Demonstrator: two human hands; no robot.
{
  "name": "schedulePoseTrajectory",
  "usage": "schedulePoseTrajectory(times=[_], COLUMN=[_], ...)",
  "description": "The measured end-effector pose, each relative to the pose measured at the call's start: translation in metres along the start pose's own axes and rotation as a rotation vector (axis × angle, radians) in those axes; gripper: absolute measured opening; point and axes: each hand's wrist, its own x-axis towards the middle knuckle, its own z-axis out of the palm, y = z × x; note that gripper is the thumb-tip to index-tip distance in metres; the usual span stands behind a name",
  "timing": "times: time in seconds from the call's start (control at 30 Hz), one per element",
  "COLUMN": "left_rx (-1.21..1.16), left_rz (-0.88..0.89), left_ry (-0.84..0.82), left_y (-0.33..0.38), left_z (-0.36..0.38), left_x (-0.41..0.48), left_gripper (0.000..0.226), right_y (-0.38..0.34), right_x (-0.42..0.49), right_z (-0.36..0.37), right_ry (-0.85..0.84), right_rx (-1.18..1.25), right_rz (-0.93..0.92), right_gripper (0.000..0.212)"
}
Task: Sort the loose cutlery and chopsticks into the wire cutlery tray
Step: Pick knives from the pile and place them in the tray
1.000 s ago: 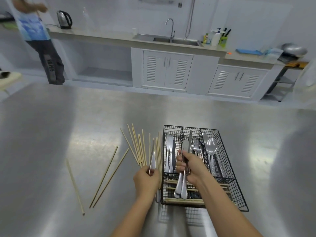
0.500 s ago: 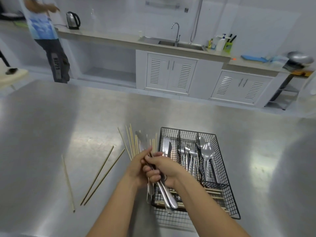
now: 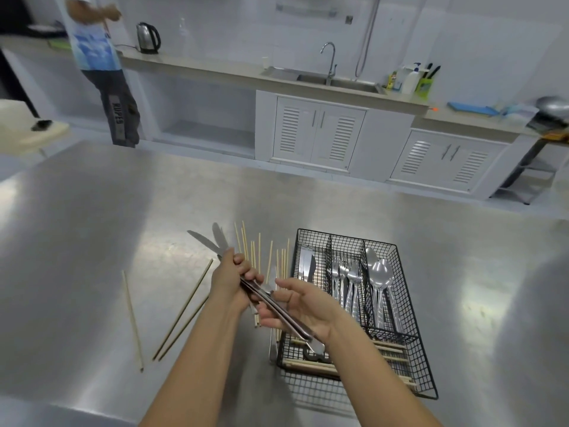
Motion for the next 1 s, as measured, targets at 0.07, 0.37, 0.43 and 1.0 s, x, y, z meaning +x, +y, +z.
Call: schedulePoseTrajectory(times=[0.07, 0.37, 0.43, 1.0], left_rx=[-0.043, -0.018, 0.01, 0.124], left_rz=[0.059, 0.258, 0.224, 0.075], left_ry=[0.028, 0.081, 0.071, -0.084], left_y=[0.008, 0.025, 0.016, 0.003], left_z=[-0.002, 0.002, 0.003, -0.032], left_x=[0.001, -0.006, -0.007, -0.025], left_gripper=[0.043, 0.041, 0.039, 0.021], right_y=[-0.002, 0.042, 0.04, 0.029], right_x=[-0.003, 0.01, 0.018, 0.056], right_z=[-0.007, 0.001, 0.011, 0.025], right_ry=[0.138, 0.283, 0.287, 0.545], right_rx=[-0.044, 0.48, 0.558, 0.049], right_rz=[-0.069, -0.083, -0.112, -0.26], right_gripper=[0.033, 0.056, 0.059, 0.023])
